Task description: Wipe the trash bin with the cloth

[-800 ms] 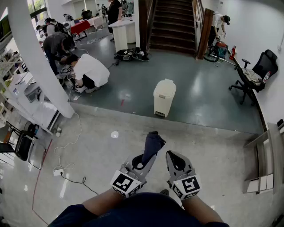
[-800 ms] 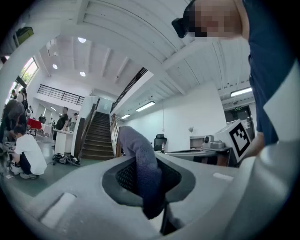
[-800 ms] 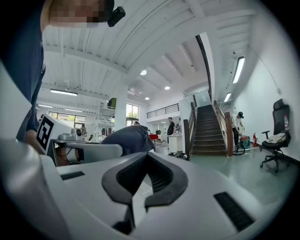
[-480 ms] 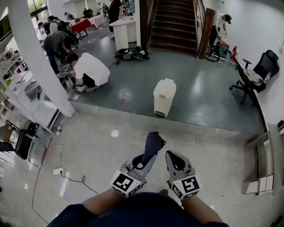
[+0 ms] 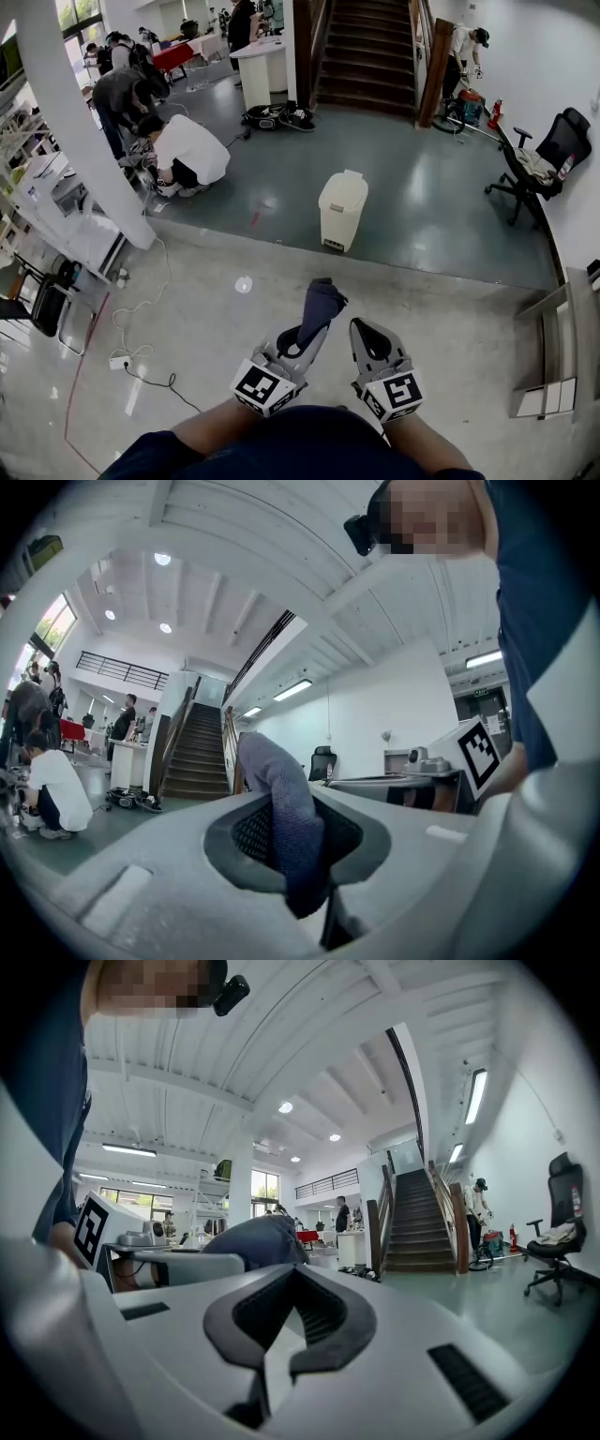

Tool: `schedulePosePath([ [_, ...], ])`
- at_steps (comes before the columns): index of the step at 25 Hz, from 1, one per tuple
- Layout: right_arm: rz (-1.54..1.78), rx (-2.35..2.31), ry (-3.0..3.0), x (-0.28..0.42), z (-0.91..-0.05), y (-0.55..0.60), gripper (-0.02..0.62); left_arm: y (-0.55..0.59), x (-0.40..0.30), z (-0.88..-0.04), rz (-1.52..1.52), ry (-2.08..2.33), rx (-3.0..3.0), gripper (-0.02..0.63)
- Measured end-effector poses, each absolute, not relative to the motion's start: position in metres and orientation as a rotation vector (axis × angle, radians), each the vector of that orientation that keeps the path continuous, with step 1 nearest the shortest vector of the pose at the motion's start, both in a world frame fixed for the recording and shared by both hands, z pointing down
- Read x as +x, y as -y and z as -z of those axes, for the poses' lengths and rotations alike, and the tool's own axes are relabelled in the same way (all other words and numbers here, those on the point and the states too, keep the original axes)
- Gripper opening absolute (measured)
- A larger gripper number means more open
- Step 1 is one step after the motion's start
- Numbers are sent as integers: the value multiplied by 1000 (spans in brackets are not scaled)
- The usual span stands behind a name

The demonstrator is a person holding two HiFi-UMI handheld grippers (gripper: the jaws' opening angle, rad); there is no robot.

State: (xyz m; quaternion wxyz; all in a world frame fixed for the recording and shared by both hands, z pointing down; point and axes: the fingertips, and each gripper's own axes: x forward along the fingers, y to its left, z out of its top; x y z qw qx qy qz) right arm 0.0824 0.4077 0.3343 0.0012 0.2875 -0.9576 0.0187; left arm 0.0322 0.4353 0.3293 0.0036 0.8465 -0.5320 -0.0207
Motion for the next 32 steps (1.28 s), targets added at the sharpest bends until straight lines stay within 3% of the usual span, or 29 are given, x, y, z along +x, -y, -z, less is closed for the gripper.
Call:
schedulePosePath([
  [13,-85,834,3018,124,-345,-344,5,-370,65,-333,64,1767,2604,52],
  [32,-88,935,2919,-24,-351,-107,5,-116,-99,-332,157,1643,2640,52],
])
